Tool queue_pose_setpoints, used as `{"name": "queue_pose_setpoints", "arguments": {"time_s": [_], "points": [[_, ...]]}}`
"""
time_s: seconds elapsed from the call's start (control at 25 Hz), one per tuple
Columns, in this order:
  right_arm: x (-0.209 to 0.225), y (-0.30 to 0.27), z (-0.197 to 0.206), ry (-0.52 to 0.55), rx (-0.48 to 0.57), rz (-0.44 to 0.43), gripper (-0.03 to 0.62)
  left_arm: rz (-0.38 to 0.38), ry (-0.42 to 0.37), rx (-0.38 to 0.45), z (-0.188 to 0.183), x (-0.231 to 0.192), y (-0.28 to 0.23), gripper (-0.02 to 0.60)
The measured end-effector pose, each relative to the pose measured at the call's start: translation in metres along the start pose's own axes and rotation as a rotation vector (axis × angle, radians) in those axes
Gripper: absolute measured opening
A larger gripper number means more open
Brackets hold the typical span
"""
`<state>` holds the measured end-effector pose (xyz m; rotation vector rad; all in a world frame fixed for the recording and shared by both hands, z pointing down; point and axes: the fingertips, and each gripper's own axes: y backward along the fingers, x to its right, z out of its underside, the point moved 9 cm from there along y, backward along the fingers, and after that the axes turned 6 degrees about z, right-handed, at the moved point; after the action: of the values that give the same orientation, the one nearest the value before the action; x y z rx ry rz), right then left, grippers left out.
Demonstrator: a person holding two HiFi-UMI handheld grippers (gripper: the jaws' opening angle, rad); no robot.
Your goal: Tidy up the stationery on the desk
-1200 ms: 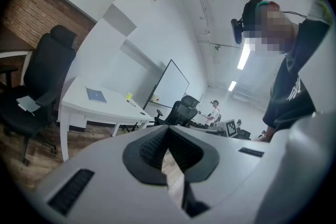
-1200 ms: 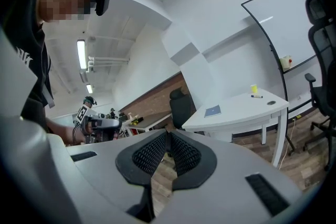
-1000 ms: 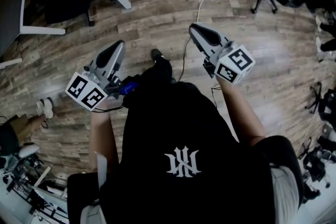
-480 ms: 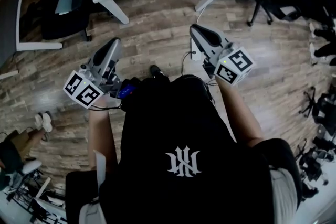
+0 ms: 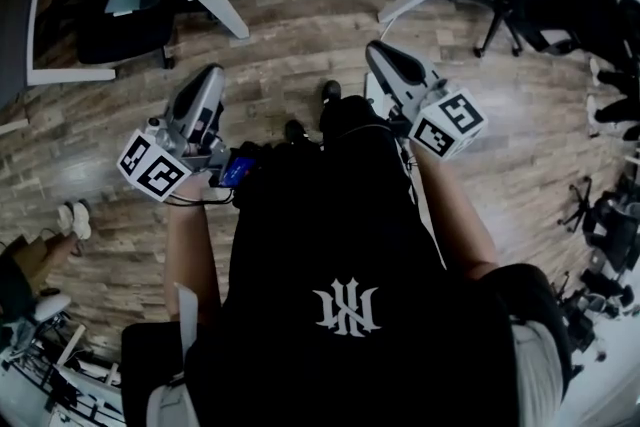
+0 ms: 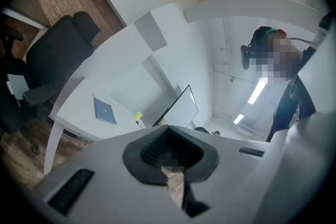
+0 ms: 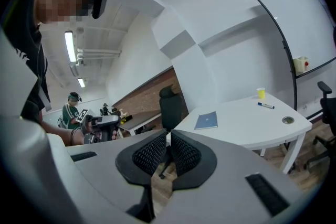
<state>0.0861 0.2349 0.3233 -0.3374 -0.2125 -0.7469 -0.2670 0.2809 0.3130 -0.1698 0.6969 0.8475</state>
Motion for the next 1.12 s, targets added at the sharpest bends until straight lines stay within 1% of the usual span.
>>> {"name": "queue_pose_setpoints", "arguments": {"time_s": [0.32, 0.56, 0.76, 0.96, 1.12], "points": [[0.026, -0.03, -0.011, 0.005, -0.006, -0.023, 0.049, -0.012, -0.002, 0.019, -0.009, -0.023, -0.022, 0.002], [0.062, -0.059, -0.027, -0.001, 0.007, -0.044, 0.049, -0.063, -0.033, 0.007, -0.027, -0.043, -0.047, 0.002], [0.095, -0.095, -0.034, -0.03, -0.002, -0.073, 0.049, -0.097, -0.048, 0.001, -0.041, -0.066, -0.074, 0.002], [0.128, -0.142, -0.059, -0.026, 0.014, -0.124, 0.049, -0.127, -0.059, 0.004, -0.065, -0.093, -0.113, 0.002], [0.163, -0.173, -0.083, -0.025, 0.009, -0.159, 0.049, -0.176, -0.073, -0.033, -0.083, -0.111, -0.149, 0.002]]}}
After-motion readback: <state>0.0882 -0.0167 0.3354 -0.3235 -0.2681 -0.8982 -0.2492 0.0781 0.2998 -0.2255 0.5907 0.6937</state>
